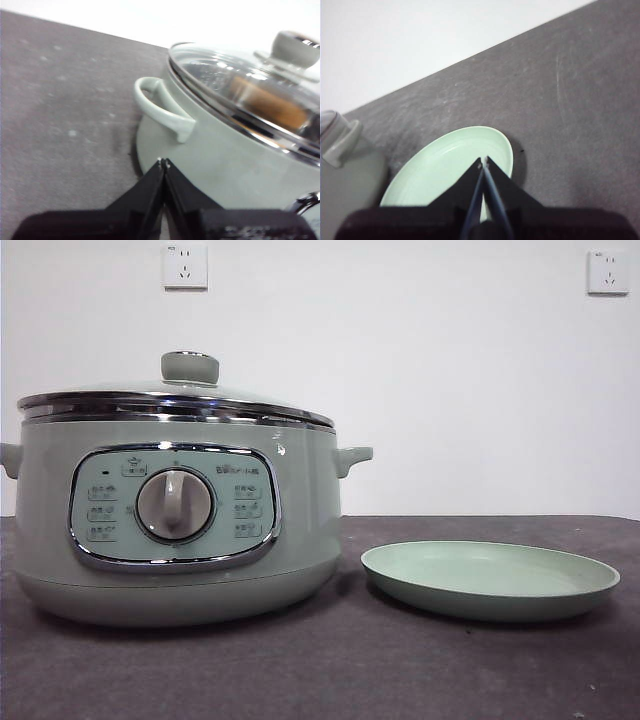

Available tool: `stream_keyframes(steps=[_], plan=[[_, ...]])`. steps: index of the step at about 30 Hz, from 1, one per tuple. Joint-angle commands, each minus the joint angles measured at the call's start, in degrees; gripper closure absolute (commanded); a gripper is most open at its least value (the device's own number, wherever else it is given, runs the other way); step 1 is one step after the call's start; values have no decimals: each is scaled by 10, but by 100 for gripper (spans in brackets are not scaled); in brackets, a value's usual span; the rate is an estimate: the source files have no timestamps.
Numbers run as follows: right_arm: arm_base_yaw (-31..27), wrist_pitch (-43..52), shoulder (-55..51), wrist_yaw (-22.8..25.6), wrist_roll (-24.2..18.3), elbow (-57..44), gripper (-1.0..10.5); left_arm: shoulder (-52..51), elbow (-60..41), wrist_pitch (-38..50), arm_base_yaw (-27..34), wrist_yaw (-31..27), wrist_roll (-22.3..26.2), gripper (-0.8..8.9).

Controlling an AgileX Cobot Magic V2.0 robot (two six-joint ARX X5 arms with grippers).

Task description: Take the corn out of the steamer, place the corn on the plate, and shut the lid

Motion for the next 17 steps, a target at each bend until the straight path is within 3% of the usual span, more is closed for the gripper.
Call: stream_keyframes(steps=[1,9,14,17], plan=[[0,4,0,-2,42,-6,946,-2,-6,-3,2,6,-34,817],[0,-49,24,-27,39,23,958,3,27,-34,2,48,-31,822],[0,-71,83,-32,36,70,958,38,93,-92,2,47,16,822],[0,-73,127,-38,11,108,957,77,139,-113,2,49,33,822]])
